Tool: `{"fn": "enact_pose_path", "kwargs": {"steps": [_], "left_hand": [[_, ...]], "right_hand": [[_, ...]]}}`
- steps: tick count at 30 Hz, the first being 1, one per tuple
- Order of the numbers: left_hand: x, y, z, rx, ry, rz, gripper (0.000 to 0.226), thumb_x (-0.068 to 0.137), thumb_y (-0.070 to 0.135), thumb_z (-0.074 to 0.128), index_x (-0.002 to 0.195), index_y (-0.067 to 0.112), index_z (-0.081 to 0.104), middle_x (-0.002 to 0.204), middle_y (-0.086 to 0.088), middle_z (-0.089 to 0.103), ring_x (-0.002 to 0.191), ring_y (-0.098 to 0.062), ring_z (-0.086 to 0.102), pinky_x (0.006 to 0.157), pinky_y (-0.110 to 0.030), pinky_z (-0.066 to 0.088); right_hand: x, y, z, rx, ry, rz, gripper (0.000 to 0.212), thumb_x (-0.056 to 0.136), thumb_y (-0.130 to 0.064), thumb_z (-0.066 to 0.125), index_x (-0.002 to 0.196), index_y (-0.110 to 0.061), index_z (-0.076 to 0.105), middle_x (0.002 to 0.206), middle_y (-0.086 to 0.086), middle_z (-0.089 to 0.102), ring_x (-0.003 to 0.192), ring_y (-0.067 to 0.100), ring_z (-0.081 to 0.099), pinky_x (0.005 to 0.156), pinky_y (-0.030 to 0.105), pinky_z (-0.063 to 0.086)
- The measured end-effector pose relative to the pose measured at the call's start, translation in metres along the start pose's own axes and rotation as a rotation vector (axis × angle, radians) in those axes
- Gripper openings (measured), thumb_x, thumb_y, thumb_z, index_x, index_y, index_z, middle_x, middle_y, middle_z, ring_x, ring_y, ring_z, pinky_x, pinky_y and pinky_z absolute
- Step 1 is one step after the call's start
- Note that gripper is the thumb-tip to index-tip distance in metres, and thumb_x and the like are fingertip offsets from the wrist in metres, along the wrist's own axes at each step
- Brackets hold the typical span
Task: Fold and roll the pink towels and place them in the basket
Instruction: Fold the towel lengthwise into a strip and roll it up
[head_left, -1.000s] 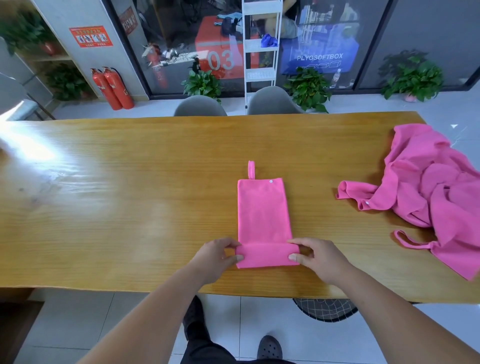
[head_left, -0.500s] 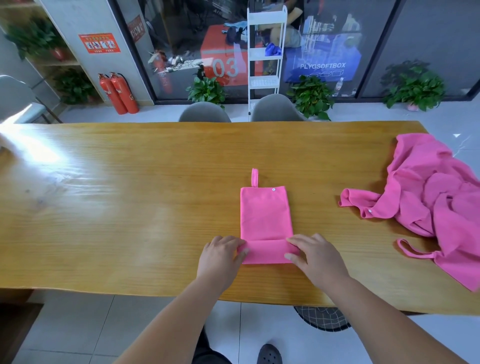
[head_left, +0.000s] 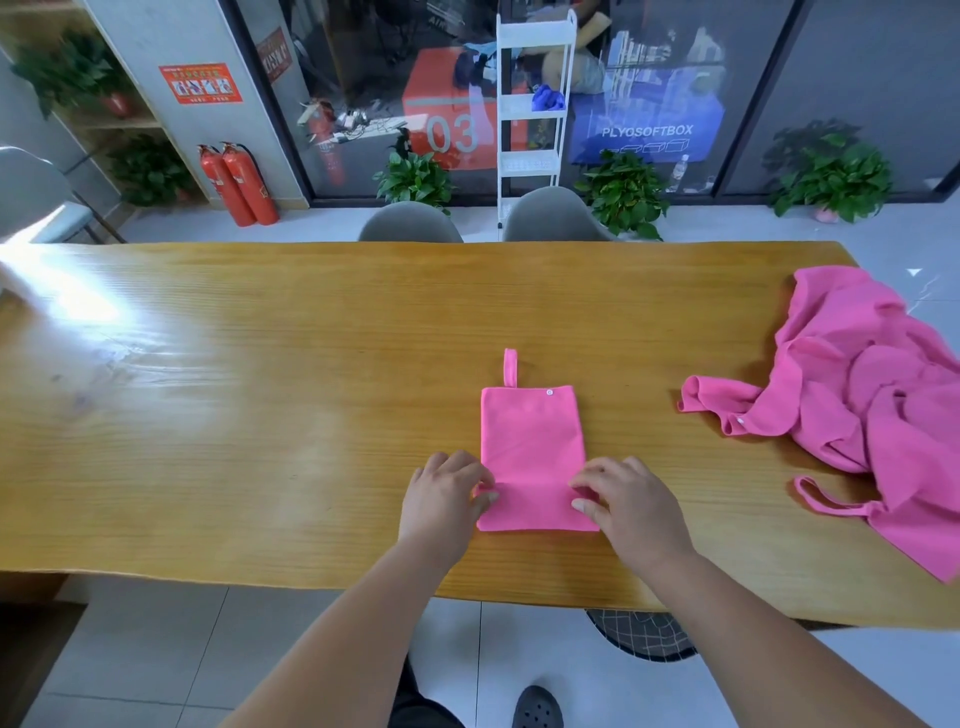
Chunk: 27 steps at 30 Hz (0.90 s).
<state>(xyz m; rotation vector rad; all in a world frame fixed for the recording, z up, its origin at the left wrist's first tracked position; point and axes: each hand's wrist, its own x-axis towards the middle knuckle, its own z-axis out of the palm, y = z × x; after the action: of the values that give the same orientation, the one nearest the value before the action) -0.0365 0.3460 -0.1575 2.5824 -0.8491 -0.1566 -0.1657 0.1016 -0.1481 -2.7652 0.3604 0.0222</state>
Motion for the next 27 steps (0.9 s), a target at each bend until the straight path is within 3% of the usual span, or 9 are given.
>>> {"fn": "enact_pose_path", "kwargs": {"steps": [3,6,8,12,15,18,21,23,27], "left_hand": [[-0.011,-0.001,0.012,0.076,0.094,0.085,0.014,0.098,0.039,0.072,0.109,0.032,0.076,0.111,0.019,0.070,0.104,-0.017,0.060,0.084,-0.036,0.049],[-0.020,-0.004,0.012,0.102,0.008,0.091,0.049,0.092,0.055,0.074,0.135,0.034,0.067,0.134,0.022,0.063,0.119,-0.012,0.056,0.098,-0.035,0.048],[-0.016,-0.004,0.006,0.114,-0.075,0.064,0.058,0.092,0.054,0.075,0.144,0.036,0.058,0.143,0.022,0.058,0.125,-0.011,0.052,0.106,-0.032,0.043],[-0.003,-0.004,-0.008,-0.041,-0.202,-0.049,0.051,0.093,0.052,0.075,0.140,0.039,0.059,0.125,0.022,0.062,0.109,-0.011,0.058,0.093,-0.031,0.045],[-0.002,-0.015,-0.014,-0.191,-0.352,-0.136,0.045,0.091,0.057,0.075,0.132,0.047,0.060,0.099,0.016,0.066,0.088,-0.010,0.063,0.078,-0.033,0.054],[-0.008,-0.019,-0.012,-0.229,-0.366,-0.113,0.035,0.095,0.057,0.071,0.126,0.051,0.057,0.113,0.018,0.069,0.087,-0.008,0.066,0.079,-0.038,0.058],[-0.013,-0.014,-0.006,-0.138,-0.256,-0.098,0.032,0.099,0.059,0.061,0.129,0.050,0.059,0.113,0.017,0.070,0.101,-0.011,0.063,0.085,-0.038,0.056],[-0.018,-0.009,-0.002,-0.008,-0.150,-0.039,0.040,0.102,0.060,0.055,0.138,0.043,0.061,0.131,0.021,0.066,0.120,-0.012,0.054,0.098,-0.035,0.048],[-0.029,-0.008,0.003,0.053,-0.137,0.029,0.059,0.101,0.062,0.056,0.153,0.035,0.052,0.150,0.024,0.052,0.135,-0.010,0.043,0.111,-0.032,0.039]], "right_hand": [[-0.009,-0.001,0.004,-0.007,0.015,-0.016,0.031,0.103,-0.053,0.056,0.131,-0.044,0.064,0.128,-0.031,0.058,0.112,0.003,0.051,0.091,0.023,0.047],[-0.008,0.005,0.002,-0.009,-0.111,-0.020,0.057,0.095,-0.063,0.063,0.147,-0.045,0.050,0.145,-0.032,0.048,0.129,0.005,0.047,0.101,0.028,0.048],[0.001,0.006,-0.003,0.026,-0.160,0.008,0.061,0.091,-0.059,0.071,0.147,-0.044,0.051,0.147,-0.030,0.049,0.136,0.009,0.048,0.103,0.033,0.049],[0.015,0.010,-0.007,0.102,-0.251,0.027,0.058,0.092,-0.052,0.075,0.145,-0.040,0.057,0.137,-0.026,0.056,0.124,0.007,0.055,0.094,0.031,0.049],[0.015,0.020,-0.008,0.198,-0.372,0.057,0.057,0.091,-0.056,0.075,0.144,-0.041,0.060,0.142,-0.021,0.058,0.131,0.011,0.055,0.103,0.035,0.048],[0.010,0.023,-0.009,0.238,-0.390,0.079,0.053,0.090,-0.059,0.075,0.140,-0.048,0.059,0.142,-0.022,0.060,0.132,0.010,0.056,0.104,0.038,0.049],[0.001,0.015,-0.008,0.180,-0.218,0.052,0.038,0.093,-0.061,0.069,0.128,-0.048,0.061,0.127,-0.031,0.061,0.118,0.002,0.058,0.086,0.029,0.048],[-0.009,0.009,-0.006,0.109,-0.123,0.024,0.037,0.097,-0.064,0.060,0.129,-0.046,0.062,0.127,-0.033,0.058,0.112,-0.002,0.054,0.082,0.025,0.045],[-0.021,0.011,-0.002,0.101,-0.148,0.018,0.051,0.092,-0.070,0.062,0.139,-0.050,0.056,0.139,-0.036,0.053,0.108,-0.008,0.049,0.083,0.021,0.045]]}}
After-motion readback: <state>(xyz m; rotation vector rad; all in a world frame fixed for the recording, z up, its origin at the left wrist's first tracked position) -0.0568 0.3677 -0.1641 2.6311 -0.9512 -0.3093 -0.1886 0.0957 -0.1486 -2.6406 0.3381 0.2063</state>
